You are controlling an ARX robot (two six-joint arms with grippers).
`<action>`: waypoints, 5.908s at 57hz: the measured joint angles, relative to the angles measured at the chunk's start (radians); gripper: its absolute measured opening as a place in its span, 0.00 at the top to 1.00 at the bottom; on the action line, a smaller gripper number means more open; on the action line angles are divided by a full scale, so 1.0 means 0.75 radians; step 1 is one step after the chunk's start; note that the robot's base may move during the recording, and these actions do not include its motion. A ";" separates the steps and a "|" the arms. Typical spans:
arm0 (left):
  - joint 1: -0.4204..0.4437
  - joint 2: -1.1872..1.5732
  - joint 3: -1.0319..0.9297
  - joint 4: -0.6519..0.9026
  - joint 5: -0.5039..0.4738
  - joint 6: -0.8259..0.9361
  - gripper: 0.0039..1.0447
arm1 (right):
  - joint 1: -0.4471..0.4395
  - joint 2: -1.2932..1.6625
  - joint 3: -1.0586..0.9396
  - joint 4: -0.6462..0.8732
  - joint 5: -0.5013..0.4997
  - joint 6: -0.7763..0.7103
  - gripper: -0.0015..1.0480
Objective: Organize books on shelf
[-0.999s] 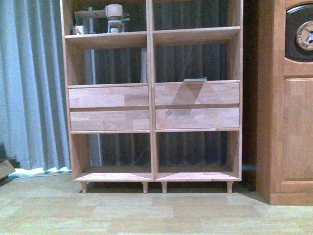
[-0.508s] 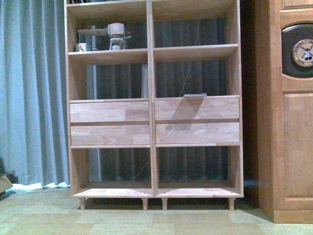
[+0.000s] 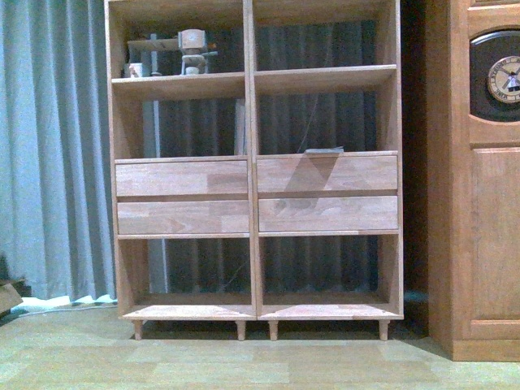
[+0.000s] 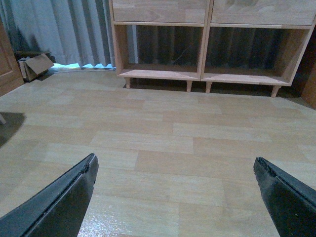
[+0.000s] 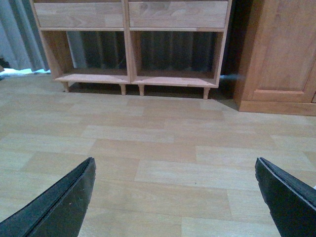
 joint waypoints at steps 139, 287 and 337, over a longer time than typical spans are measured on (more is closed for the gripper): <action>0.000 0.000 0.000 0.000 0.000 -0.001 0.07 | 0.000 0.000 0.000 0.000 0.000 0.000 0.07; 0.000 -0.001 0.000 0.000 0.000 -0.001 0.07 | 0.129 1.221 0.288 0.426 0.403 0.799 0.07; 0.000 -0.001 0.000 0.000 0.000 -0.001 0.07 | -0.020 2.031 0.961 0.415 0.167 1.596 0.07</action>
